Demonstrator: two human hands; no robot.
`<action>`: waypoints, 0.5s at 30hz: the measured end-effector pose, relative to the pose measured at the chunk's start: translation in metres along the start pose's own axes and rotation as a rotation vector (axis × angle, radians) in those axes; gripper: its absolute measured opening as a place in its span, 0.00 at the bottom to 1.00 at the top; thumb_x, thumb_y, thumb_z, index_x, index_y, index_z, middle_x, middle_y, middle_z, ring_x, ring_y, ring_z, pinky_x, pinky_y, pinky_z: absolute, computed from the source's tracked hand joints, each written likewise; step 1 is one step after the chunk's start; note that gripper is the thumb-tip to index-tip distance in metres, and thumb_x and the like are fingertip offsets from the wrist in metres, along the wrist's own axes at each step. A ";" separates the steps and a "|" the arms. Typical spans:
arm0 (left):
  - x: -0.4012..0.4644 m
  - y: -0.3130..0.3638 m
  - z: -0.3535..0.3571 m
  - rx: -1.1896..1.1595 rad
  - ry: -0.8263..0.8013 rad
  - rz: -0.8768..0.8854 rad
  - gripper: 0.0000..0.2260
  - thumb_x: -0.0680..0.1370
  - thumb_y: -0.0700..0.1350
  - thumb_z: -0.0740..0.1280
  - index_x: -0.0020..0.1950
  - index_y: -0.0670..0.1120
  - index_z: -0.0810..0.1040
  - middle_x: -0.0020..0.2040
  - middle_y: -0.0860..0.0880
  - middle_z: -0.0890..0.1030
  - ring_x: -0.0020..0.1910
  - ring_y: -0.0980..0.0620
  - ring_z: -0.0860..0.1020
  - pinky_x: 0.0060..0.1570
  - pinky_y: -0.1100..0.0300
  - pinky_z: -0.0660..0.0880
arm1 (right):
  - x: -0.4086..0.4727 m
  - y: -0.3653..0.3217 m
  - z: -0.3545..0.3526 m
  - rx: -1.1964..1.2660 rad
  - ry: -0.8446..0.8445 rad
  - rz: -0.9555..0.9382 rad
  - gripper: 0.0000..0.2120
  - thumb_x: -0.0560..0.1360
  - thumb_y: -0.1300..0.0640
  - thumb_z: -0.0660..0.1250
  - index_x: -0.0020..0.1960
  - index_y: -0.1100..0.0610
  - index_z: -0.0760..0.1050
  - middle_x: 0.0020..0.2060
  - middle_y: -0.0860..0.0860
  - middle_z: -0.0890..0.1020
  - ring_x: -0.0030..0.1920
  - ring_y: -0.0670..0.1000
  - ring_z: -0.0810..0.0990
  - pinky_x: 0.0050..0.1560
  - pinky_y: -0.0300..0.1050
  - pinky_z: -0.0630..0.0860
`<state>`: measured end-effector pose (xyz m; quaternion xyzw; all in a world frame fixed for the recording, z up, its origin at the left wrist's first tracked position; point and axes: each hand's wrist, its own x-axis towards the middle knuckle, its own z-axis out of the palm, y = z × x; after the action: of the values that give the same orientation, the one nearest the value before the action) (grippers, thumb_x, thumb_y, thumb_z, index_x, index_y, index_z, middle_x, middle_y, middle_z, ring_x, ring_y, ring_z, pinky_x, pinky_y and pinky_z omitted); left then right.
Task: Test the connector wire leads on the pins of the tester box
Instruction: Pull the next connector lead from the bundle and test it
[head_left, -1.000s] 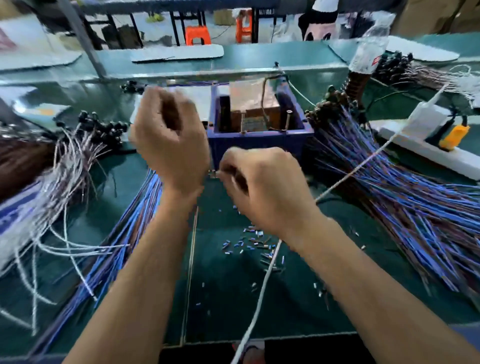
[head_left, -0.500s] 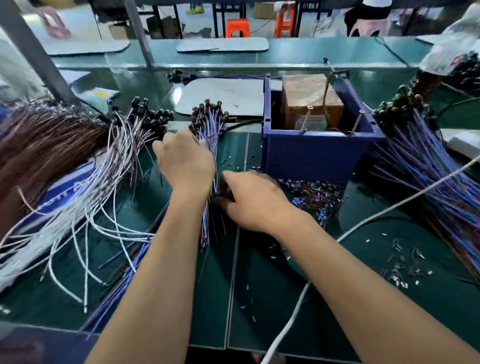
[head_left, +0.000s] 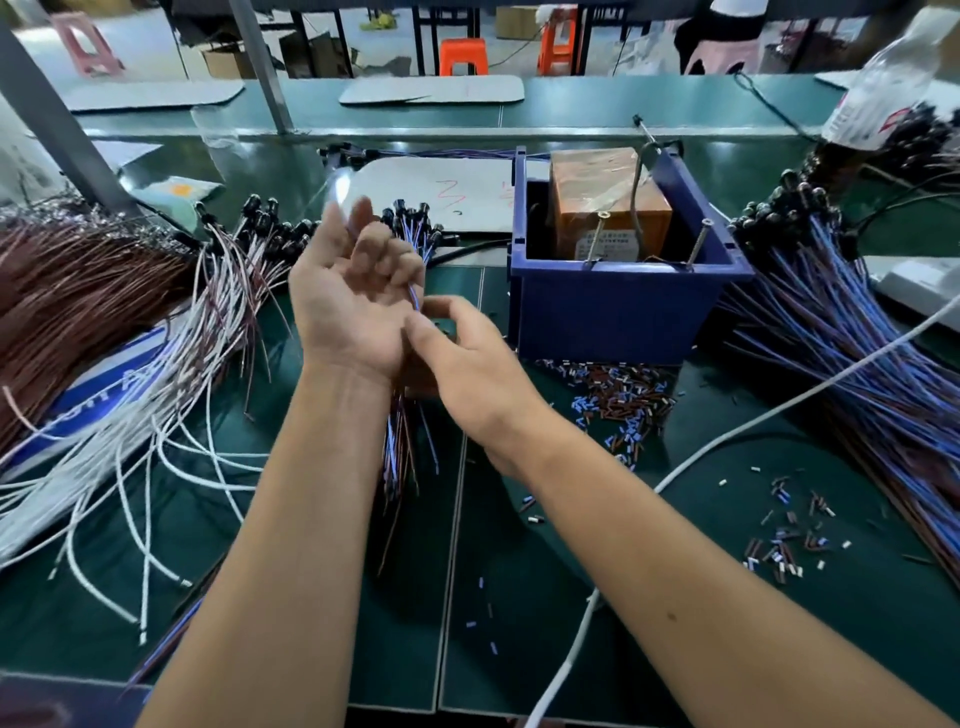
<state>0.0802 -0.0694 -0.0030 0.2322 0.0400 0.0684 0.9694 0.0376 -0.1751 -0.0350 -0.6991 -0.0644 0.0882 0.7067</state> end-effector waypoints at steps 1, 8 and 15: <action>-0.001 0.001 -0.001 -0.042 -0.019 0.026 0.11 0.83 0.49 0.64 0.48 0.42 0.79 0.35 0.50 0.67 0.31 0.53 0.66 0.35 0.62 0.64 | -0.002 0.001 0.000 0.035 -0.022 -0.005 0.09 0.85 0.56 0.64 0.63 0.59 0.75 0.46 0.54 0.85 0.44 0.51 0.84 0.59 0.61 0.82; 0.003 0.017 -0.008 -0.284 -0.101 0.076 0.19 0.84 0.54 0.59 0.46 0.40 0.77 0.34 0.47 0.68 0.33 0.50 0.67 0.37 0.59 0.64 | -0.007 -0.009 -0.023 0.030 -0.069 -0.114 0.08 0.83 0.65 0.66 0.53 0.71 0.80 0.30 0.51 0.80 0.30 0.49 0.77 0.35 0.40 0.78; 0.006 0.025 -0.012 -0.274 -0.047 0.053 0.23 0.88 0.52 0.50 0.39 0.46 0.73 0.30 0.52 0.65 0.28 0.53 0.61 0.31 0.62 0.59 | -0.021 -0.005 -0.084 -0.259 -0.021 -0.205 0.09 0.84 0.62 0.65 0.52 0.60 0.85 0.33 0.50 0.82 0.36 0.49 0.78 0.43 0.50 0.78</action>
<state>0.0819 -0.0411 -0.0031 0.1003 0.0015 0.0932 0.9906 0.0354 -0.2620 -0.0308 -0.7730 -0.1535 0.0137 0.6154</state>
